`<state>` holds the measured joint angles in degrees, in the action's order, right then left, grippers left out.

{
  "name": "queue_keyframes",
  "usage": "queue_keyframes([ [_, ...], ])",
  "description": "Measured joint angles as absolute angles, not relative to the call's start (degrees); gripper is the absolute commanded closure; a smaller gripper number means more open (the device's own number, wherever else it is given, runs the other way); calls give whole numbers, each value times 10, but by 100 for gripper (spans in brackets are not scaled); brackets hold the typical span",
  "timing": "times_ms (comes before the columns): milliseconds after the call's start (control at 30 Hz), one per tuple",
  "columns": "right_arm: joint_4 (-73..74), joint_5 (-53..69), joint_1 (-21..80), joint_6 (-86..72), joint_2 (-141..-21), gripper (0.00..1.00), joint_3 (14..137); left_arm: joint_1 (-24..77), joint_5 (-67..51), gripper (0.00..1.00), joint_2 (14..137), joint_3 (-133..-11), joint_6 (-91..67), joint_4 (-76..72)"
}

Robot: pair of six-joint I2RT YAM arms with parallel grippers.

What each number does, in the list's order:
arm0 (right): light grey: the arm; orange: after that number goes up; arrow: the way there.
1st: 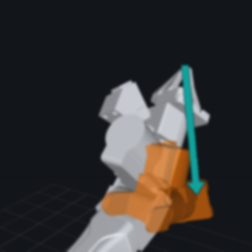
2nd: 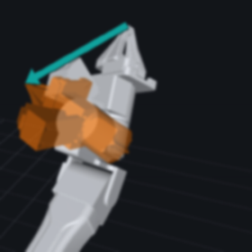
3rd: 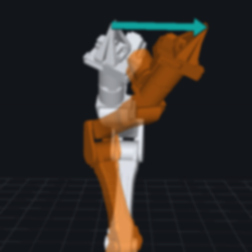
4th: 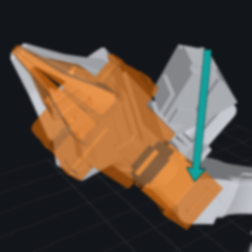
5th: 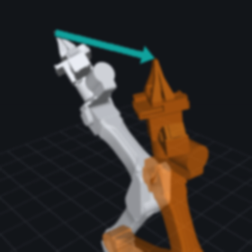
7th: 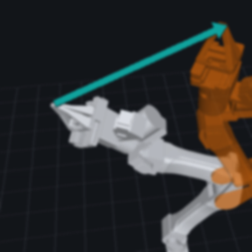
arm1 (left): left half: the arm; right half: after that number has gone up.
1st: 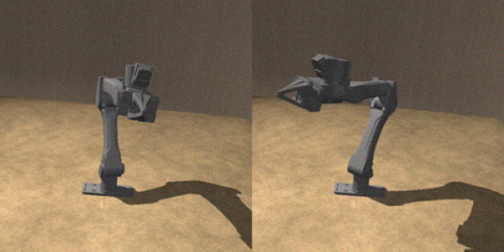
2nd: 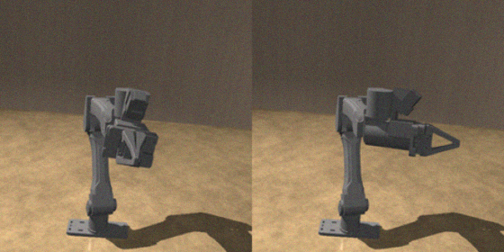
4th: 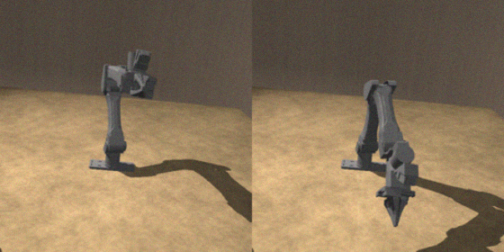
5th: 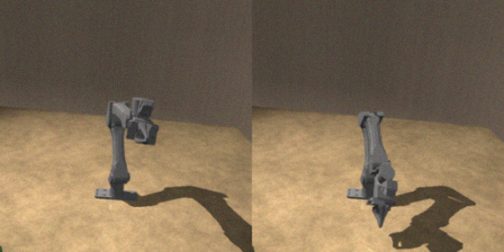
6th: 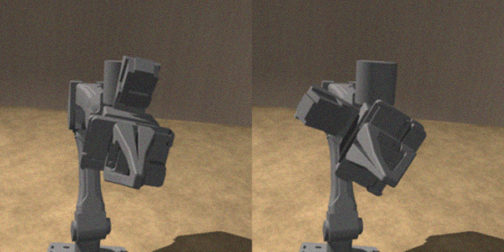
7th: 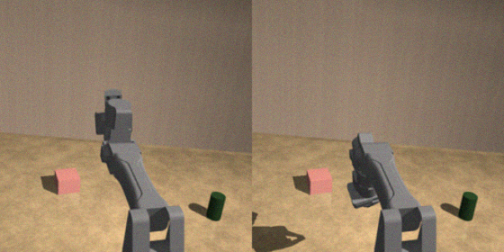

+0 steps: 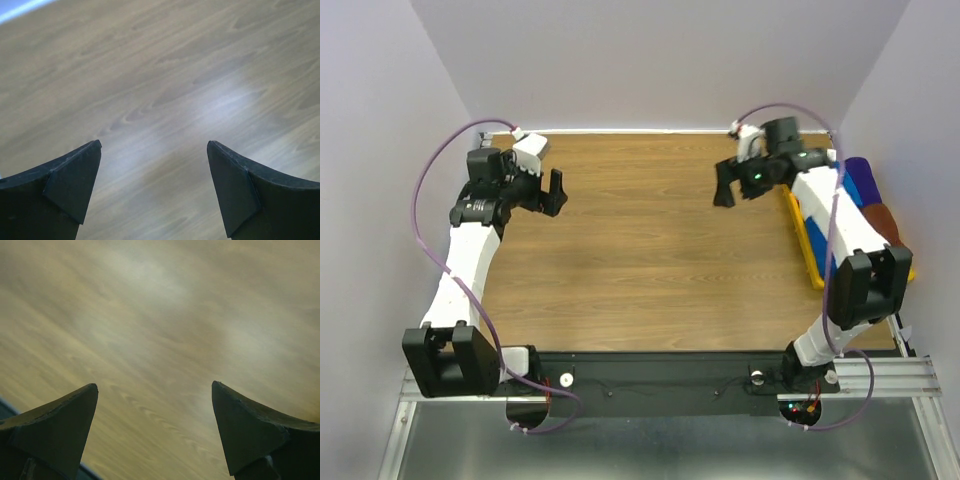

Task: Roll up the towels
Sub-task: Place the rolled towel into the container

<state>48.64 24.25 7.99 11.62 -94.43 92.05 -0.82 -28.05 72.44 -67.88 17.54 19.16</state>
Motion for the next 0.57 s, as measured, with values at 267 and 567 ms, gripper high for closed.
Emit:
queue_keyframes([
  [267,373,231,218,32,-938,0,698,-19,-282,1,674,-548,178,190],
  [567,291,195,240,-10,-871,0,594,-7,-220,1,628,-472,207,187],
])
